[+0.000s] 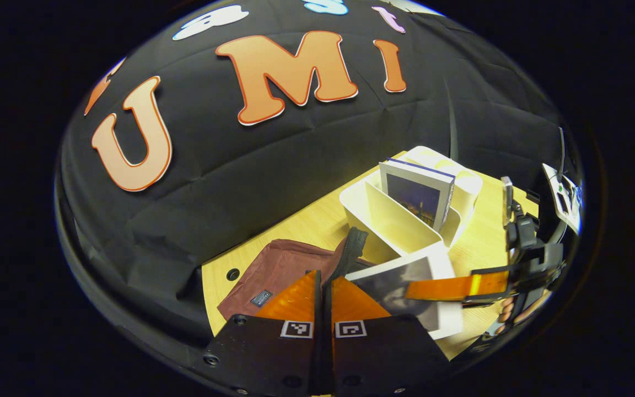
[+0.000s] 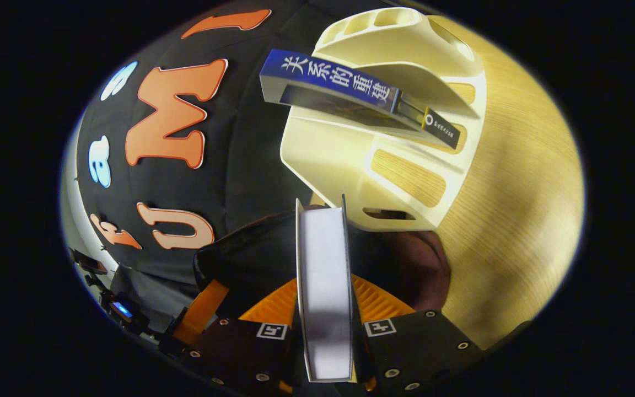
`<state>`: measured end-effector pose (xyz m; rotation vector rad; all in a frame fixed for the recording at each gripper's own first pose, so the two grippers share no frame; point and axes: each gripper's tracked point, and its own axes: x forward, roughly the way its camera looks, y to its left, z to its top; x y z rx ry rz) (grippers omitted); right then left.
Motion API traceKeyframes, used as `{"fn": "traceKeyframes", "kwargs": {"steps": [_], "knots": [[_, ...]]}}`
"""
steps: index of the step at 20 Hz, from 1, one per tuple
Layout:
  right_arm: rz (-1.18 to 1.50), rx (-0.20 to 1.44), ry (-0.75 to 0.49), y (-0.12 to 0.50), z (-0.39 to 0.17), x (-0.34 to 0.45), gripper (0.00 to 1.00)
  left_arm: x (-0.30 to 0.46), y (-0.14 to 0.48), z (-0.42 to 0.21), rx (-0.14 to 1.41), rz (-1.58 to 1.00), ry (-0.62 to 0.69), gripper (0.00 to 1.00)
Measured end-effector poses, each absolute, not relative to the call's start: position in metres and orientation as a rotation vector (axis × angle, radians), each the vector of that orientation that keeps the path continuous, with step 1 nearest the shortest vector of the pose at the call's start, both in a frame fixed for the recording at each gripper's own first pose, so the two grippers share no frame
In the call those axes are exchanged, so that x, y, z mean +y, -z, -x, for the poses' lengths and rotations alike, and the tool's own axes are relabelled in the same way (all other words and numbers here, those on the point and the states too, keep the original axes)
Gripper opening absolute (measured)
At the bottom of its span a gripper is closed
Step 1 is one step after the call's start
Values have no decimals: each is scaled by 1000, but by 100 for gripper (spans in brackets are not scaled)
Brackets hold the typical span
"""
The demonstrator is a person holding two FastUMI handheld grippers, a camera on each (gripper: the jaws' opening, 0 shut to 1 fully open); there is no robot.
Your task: Open the schoolbag, grab two books from the bookshelf and put them into the schoolbag.
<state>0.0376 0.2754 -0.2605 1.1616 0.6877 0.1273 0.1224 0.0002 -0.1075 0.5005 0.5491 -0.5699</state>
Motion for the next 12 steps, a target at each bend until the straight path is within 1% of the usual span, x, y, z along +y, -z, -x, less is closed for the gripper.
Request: {"fn": "traceKeyframes", "kwargs": {"steps": [2, 7, 8, 9, 12], "knots": [[-1169, 672, -107, 266, -49, 286, 36, -3, 107, -116, 546, -495, 592, 0], [-1168, 660, -27, 285, -76, 312, 36, -1, 109, -121, 535, -532, 593, 1], [-1155, 683, -9, 292, -77, 316, 25, -1, 111, -123, 537, -532, 592, 1], [-1148, 703, 5, 299, -77, 320, 36, 2, 113, -125, 537, -536, 588, 1], [-1115, 748, 24, 306, -73, 325, 37, 5, 112, -130, 538, -528, 589, 1]]}}
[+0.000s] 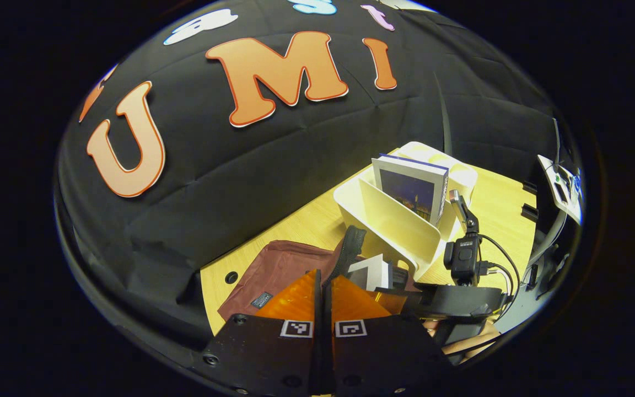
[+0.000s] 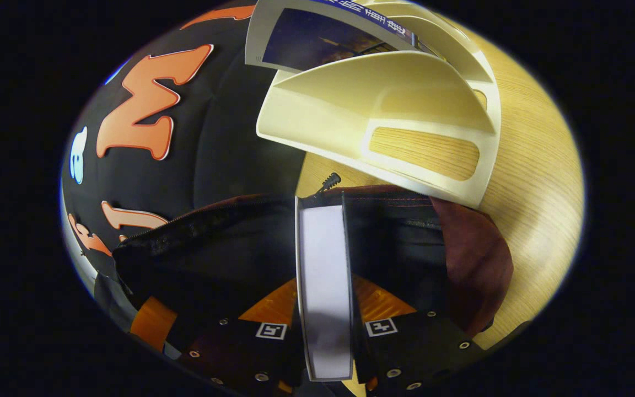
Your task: Open the schoolbag, grab two books from the bookshelf and put them into the schoolbag.
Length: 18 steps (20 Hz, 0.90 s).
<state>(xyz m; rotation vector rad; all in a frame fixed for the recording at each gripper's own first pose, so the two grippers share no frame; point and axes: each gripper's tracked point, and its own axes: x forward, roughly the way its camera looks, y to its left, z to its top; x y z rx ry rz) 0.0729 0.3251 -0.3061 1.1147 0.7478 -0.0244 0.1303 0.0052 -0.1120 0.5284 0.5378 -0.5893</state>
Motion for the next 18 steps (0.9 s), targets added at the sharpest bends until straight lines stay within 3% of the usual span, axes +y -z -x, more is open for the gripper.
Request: {"fn": "traceKeyframes", "kwargs": {"steps": [3, 4, 5, 7, 13, 18], "knots": [[-1070, 821, 50, 311, -58, 327, 44, 13, 112, -139, 534, -536, 576, 1], [-1067, 836, 54, 312, -54, 323, 36, 14, 113, -139, 537, -534, 574, 1], [-1065, 856, 58, 312, -50, 322, 75, 14, 114, -141, 543, -523, 572, 1], [-1050, 898, 77, 313, -43, 311, 96, 18, 117, -141, 562, -489, 567, 1], [-1041, 915, 147, 301, -16, 266, 98, 25, 126, -134, 592, -442, 540, 1], [-970, 771, 230, 258, -17, 190, 97, 24, 133, -125, 589, -435, 530, 1]]}}
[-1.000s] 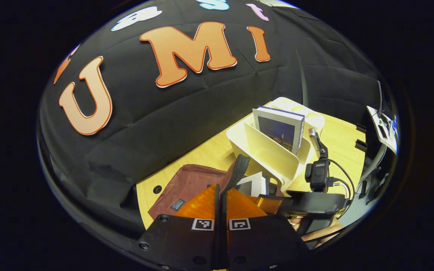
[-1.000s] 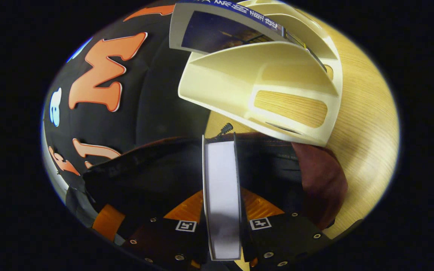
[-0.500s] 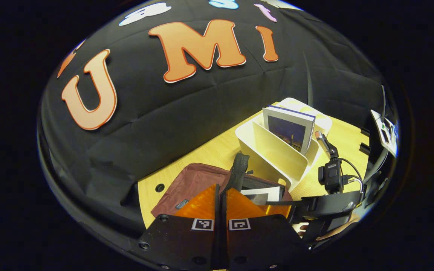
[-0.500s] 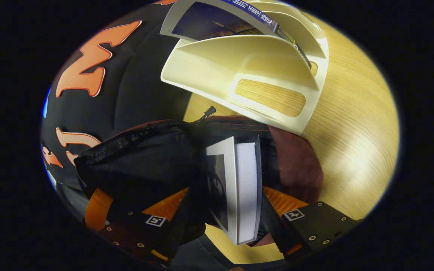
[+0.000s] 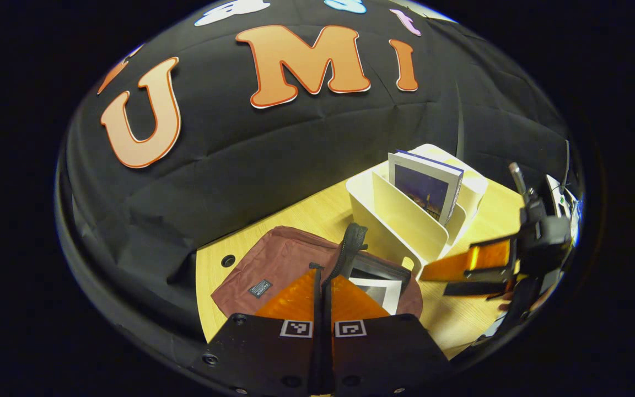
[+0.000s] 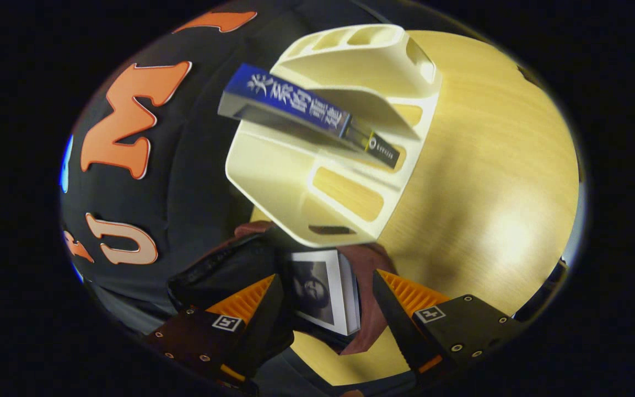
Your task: Open the schoolbag, grab two books from the bookshelf and put them into the schoolbag.
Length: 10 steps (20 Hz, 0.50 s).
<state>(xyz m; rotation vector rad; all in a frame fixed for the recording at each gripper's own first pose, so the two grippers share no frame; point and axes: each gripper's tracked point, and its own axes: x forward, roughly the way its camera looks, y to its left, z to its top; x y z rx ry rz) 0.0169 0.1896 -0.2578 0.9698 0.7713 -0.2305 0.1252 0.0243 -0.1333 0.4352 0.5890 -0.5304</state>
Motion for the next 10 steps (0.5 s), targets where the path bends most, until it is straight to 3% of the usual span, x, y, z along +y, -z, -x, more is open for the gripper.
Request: {"fn": "traceKeyframes", "kwargs": {"steps": [6, 10], "knots": [[-694, 546, 274, 174, -56, 111, 97, 13, 132, -110, 609, -374, 470, 1], [-498, 510, 240, 139, -89, 105, 97, 11, 136, -114, 620, -314, 408, 1]]}}
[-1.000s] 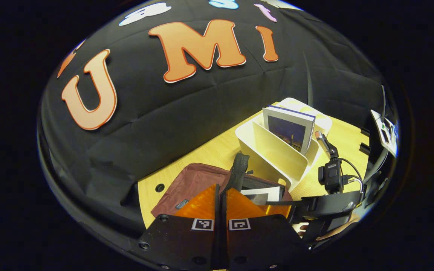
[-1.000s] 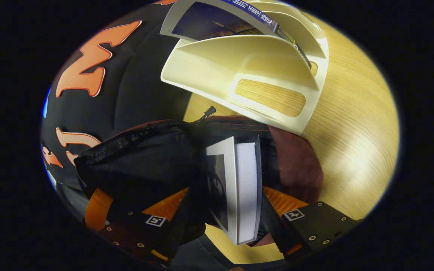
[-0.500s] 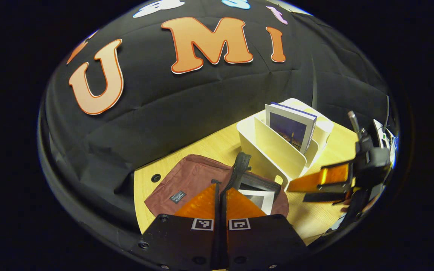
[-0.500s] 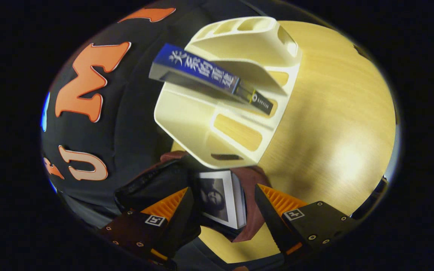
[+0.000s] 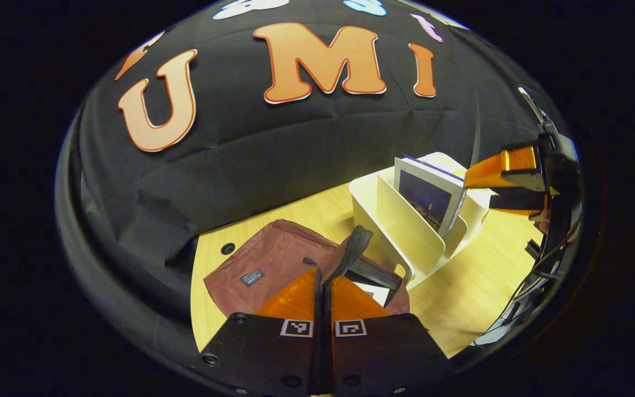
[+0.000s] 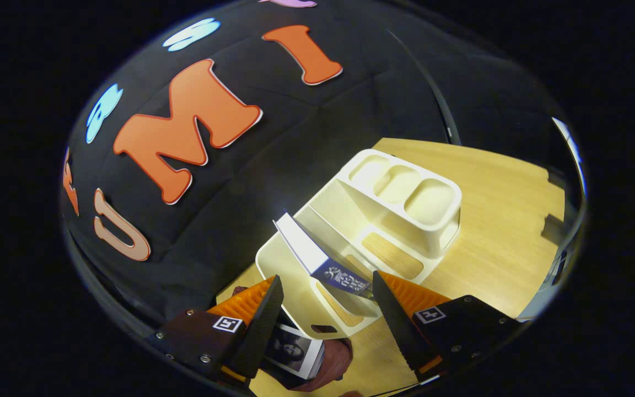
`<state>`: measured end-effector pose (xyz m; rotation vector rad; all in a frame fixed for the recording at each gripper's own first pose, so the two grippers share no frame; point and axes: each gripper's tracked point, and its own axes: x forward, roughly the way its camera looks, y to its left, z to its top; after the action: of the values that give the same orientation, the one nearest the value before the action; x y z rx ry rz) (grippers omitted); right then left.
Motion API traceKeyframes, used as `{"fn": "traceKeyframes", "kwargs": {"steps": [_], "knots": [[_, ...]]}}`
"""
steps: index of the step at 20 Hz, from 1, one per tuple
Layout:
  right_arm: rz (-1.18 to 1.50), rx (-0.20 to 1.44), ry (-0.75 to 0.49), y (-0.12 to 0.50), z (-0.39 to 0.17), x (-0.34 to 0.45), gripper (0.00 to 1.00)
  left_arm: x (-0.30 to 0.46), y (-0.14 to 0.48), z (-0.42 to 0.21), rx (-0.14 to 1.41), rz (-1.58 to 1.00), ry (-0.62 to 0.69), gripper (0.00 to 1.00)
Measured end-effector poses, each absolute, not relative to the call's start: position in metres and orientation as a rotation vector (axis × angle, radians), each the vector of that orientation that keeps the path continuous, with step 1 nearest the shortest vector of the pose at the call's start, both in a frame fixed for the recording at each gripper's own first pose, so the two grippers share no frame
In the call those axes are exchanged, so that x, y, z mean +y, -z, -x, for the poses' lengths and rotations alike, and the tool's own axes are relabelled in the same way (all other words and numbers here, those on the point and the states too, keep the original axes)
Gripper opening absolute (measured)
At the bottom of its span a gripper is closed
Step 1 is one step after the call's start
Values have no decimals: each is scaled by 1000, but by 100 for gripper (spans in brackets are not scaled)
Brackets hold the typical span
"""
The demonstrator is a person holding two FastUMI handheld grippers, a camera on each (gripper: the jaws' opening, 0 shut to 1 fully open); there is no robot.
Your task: Open the schoolbag, grab two books from the bookshelf and put them into the schoolbag.
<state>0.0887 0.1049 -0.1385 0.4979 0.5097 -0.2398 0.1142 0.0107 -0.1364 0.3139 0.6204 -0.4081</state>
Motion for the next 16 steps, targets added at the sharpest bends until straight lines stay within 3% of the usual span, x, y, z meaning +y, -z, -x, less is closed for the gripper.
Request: {"fn": "traceKeyframes", "kwargs": {"steps": [3, 9, 16], "knots": [[-361, 517, 240, 126, -115, 98, 97, 14, 137, -119, 620, -290, 362, 1], [-154, 740, 175, 166, -150, 116, 98, 10, 143, -124, 618, -312, 311, 1], [-132, 822, 193, 183, -158, 111, 98, 12, 152, -130, 626, -343, 280, 1]]}}
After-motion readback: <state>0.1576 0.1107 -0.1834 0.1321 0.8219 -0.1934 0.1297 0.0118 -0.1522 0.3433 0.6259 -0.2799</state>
